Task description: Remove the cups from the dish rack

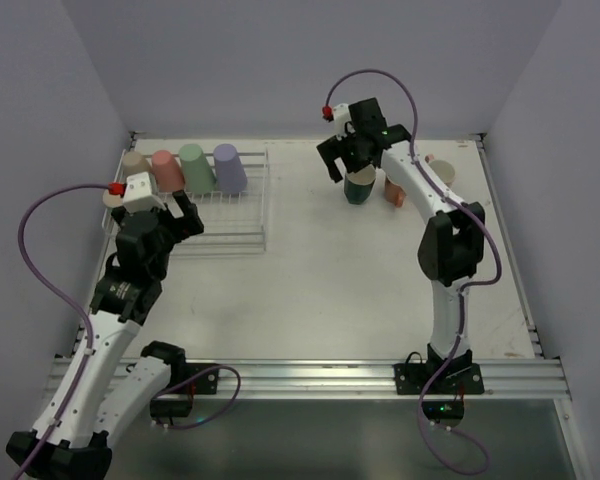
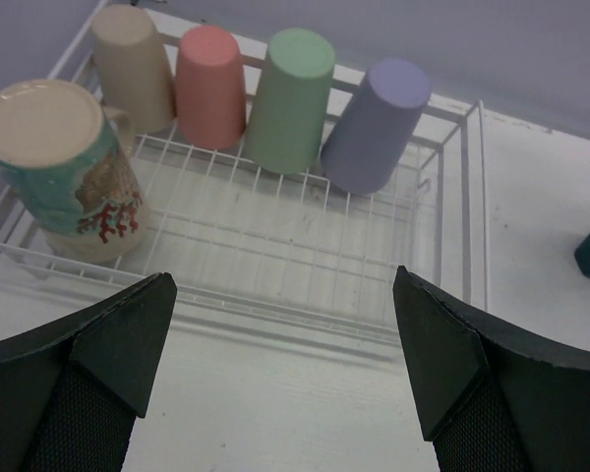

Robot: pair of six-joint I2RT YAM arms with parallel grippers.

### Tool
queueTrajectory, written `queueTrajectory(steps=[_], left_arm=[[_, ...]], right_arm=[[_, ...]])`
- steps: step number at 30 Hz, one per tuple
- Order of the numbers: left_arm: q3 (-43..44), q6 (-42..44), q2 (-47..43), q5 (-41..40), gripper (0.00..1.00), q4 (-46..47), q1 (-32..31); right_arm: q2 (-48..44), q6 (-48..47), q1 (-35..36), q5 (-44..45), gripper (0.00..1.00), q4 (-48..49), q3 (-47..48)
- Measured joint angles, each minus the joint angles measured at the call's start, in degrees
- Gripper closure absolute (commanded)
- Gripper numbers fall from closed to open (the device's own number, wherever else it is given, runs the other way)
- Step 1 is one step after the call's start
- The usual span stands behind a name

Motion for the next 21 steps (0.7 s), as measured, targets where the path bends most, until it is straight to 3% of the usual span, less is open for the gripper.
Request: queueTrajectory(steps=[8, 15, 21], left_arm=[[6.9, -0.3, 7.7, -10.5, 0.0, -0.3, 1.3], [8.3, -1.4, 16.5, -12.9, 0.0, -1.2, 12.6], [8.7, -1.2, 19.5, -14.0, 0.0, 0.0, 18.2]], right_arm=[[-15.4, 4.5, 0.0, -4.5, 0.01, 7.2, -5.8], [-25.8, 9.6, 1.1, -9.5, 0.01, 13.3, -12.9], [-28.1, 11.3, 4.4, -13.4, 0.01, 15.2, -14.8]])
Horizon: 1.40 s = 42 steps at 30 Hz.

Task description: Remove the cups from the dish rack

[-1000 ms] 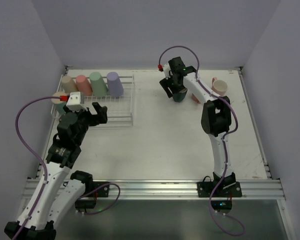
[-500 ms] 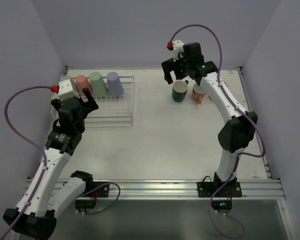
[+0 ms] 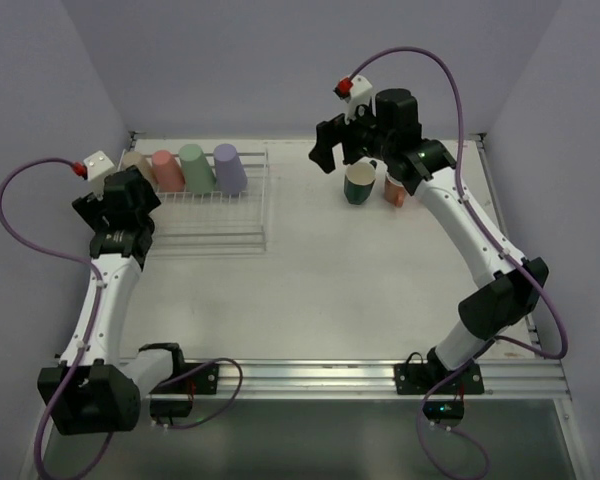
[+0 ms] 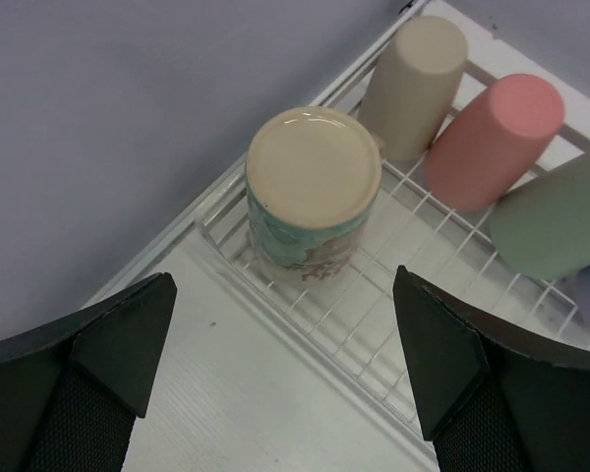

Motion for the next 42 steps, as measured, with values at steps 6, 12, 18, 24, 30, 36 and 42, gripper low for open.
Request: queueTrajectory(steps=[6, 12, 18, 24, 30, 36, 42], left_arm=[[1.3, 0.2, 9.3, 4.5, 0.0, 1.3, 6.1], [3.6, 0.3, 15.0, 10.0, 0.0, 3.7, 9.7], [4.7, 1.4, 18.0, 14.0, 0.0, 6.9, 11.1], [4.9, 3.1, 20.7, 16.6, 0.0, 9.8, 11.6], [5.3, 5.4, 22.0, 17.7, 0.0, 11.7, 11.7], [7.2, 7.5, 24.6, 18.0, 0.0, 13.3, 11.8], [7.5, 8.0, 26.5, 18.0, 0.08, 13.8, 11.8]], right_arm=[[0.0, 0.3, 2.8, -1.3, 0.01, 0.2, 0.0], [0.0, 0.2, 4.5, -2.6, 0.01, 0.2, 0.0], [0.0, -0.1, 6.6, -2.7, 0.01, 0.2, 0.0], [0.0, -0.9, 8.8, -2.7, 0.01, 0.2, 0.1], [0.1, -1.4, 9.6, -2.7, 0.01, -0.1, 0.4], [0.1, -1.8, 9.9, -2.6, 0.01, -0.2, 0.5], [0.1, -2.1, 9.9, -2.6, 0.01, -0.2, 0.5]])
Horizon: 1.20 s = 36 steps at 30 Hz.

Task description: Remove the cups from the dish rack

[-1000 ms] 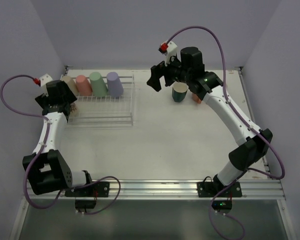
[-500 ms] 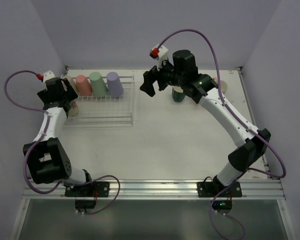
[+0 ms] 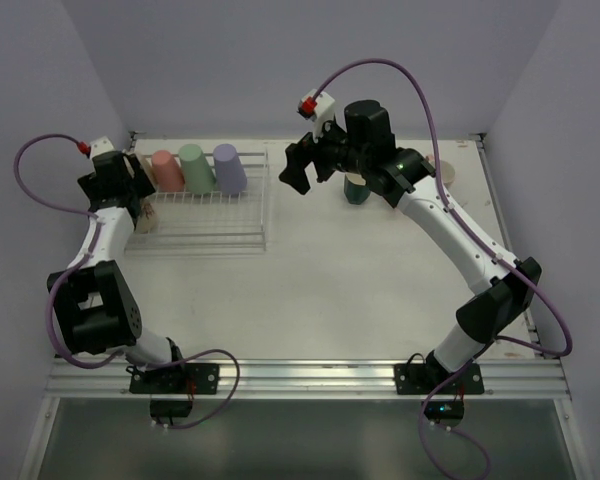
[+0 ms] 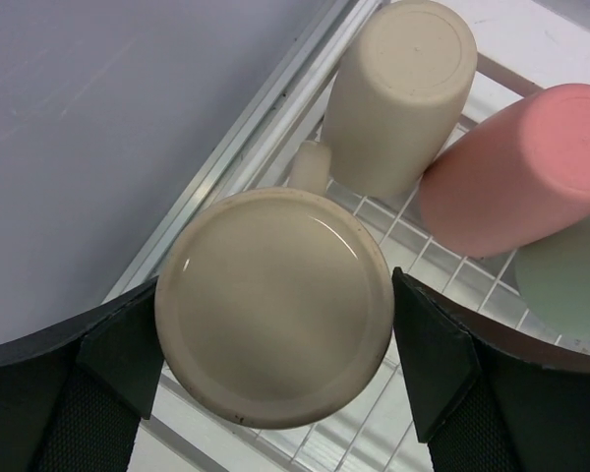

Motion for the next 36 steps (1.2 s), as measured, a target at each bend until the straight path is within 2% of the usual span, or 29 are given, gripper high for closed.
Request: queueTrajectory(steps=[4, 5, 7, 8, 11, 15, 20, 24, 30, 36], left_arm=[[-0.1, 0.3, 0.1, -0.1, 0.22, 0.4, 0.0], [-0.2, 0.4, 0.1, -0.1, 0.3, 0.7, 0.0], [-0.5, 0.5, 0.1, -0.1, 0.39, 1.4, 0.0], [-0.7, 0.5, 0.0, -0.1, 0.49, 1.6, 0.0], [-1.9, 0.3, -0.9, 0.0, 0.64, 2.4, 0.0], [-4.8, -0.9, -4.5, 0.7, 0.74, 2.3, 0.0], [-9.4, -4.8, -11.3, 2.7, 0.78, 1.2, 0.0], [-12.3, -7.7, -17.7, 5.5, 0.78, 0.9, 0.0], [-14.1, -11.3, -25.1, 10.8, 0.8, 0.6, 0.0], [-14.1, -14.1, -28.5, 15.0, 0.81, 0.6, 0.0]], right_arm=[[0.0, -0.1, 0.0, 0.0, 0.01, 0.0, 0.0], [0.0, -0.2, 0.0, 0.0, 0.01, 0.0, 0.0], [0.0, -0.2, 0.1, 0.0, 0.01, 0.0, 0.0], [0.0, -0.2, 0.1, 0.0, 0.01, 0.0, 0.0], [0.0, -0.2, 0.5, 0.0, 0.01, 0.0, 0.0], [0.0, 0.7, 1.2, 0.2, 0.01, 0.2, 0.0], [-0.3, 5.1, 1.6, 1.3, 0.01, 2.9, -1.0], [-2.7, 12.3, 1.6, 1.7, 0.01, 8.8, -7.0], [-7.5, 28.5, 2.9, 1.1, 0.03, 24.9, -21.7], [-5.1, 44.5, 6.6, -2.3, 0.06, 42.1, -27.0]])
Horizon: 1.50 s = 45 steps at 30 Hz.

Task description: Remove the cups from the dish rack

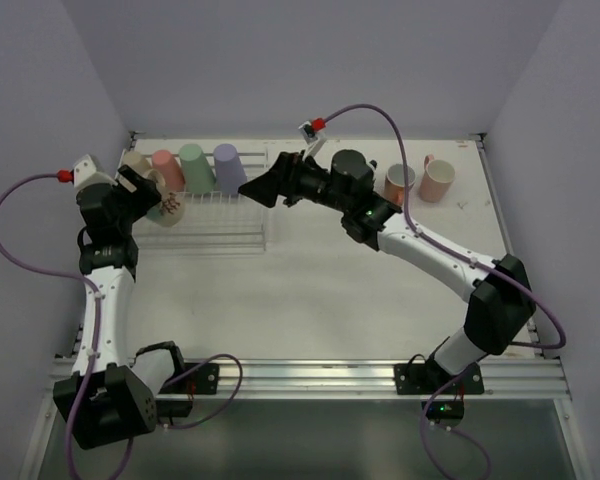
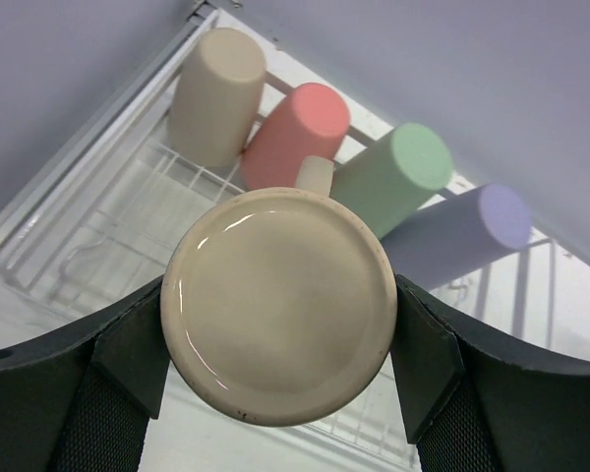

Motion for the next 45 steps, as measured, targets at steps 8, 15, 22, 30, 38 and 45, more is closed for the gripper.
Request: queueTrajectory(steps=[8, 15, 22, 30, 38, 45], left_arm=[[0.0, -6.7, -2.6, 11.0, 0.83, 0.1, -0.1], [-0.4, -14.5, -6.3, 19.4, 0.85, 3.6, -0.4], [-1.8, -21.5, -9.1, 26.0, 0.85, 9.1, -0.7], [-3.2, -27.8, -10.3, 31.3, 0.85, 12.8, -1.2], [-4.6, -33.1, -12.6, 35.3, 0.85, 16.2, -2.6], [-7.8, -36.0, -15.1, 34.4, 0.82, 18.6, -7.6]], right_arm=[[11.8, 14.9, 2.0, -6.9, 0.04, 18.2, 0.4], [15.1, 22.1, 2.1, -7.2, 0.04, 26.8, -1.3], [15.1, 25.2, 2.2, -6.7, 0.06, 33.4, -5.5], [15.1, 26.5, 2.4, -7.0, 0.09, 38.6, -5.6], [16.8, 28.9, 2.4, -9.9, 0.18, 46.5, -5.6], [17.5, 30.6, 3.1, -12.9, 0.39, 50.7, -5.4]])
